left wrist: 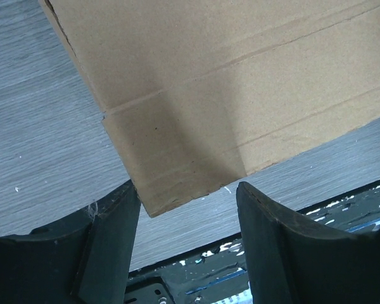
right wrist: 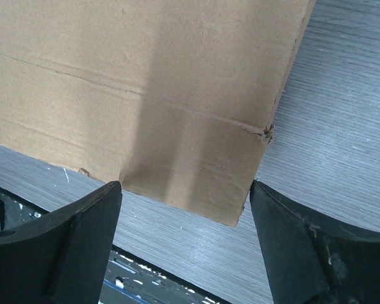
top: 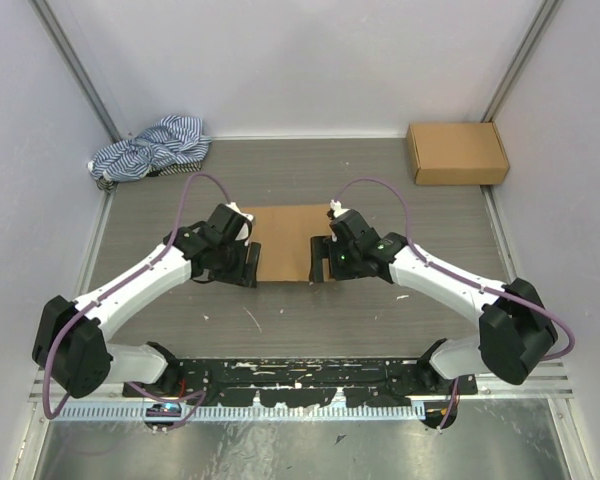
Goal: Fold the paper box
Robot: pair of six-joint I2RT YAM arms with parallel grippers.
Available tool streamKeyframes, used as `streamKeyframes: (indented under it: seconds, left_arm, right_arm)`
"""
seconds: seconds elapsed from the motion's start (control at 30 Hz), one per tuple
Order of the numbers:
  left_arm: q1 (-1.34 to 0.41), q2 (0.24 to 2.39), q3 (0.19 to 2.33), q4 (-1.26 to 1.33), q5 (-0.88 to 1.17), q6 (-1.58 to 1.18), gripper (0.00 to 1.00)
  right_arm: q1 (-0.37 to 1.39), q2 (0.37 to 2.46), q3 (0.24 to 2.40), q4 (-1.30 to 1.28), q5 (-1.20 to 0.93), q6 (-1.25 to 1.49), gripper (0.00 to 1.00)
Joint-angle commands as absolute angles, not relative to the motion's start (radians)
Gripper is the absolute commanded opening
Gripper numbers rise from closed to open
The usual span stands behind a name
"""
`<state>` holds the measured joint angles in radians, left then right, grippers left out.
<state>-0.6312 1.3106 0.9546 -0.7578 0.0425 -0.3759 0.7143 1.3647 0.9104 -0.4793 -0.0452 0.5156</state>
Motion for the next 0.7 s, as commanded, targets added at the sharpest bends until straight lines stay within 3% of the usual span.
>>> streamKeyframes:
  seconds: [0.0,0.67]
  left_arm:
    - [-0.636,1.284,0.988,-0.752,0.067,-0.385,0.68]
    - [-0.637,1.29,1.0,-0.797,0.086,-0.369,0.68]
  right_arm:
    - [0.721,1.328,0.945,-0.445,-0.092,0.534,0.86]
    - [0.721,1.38,1.03,-0.585,-0.104,0.488,0.86]
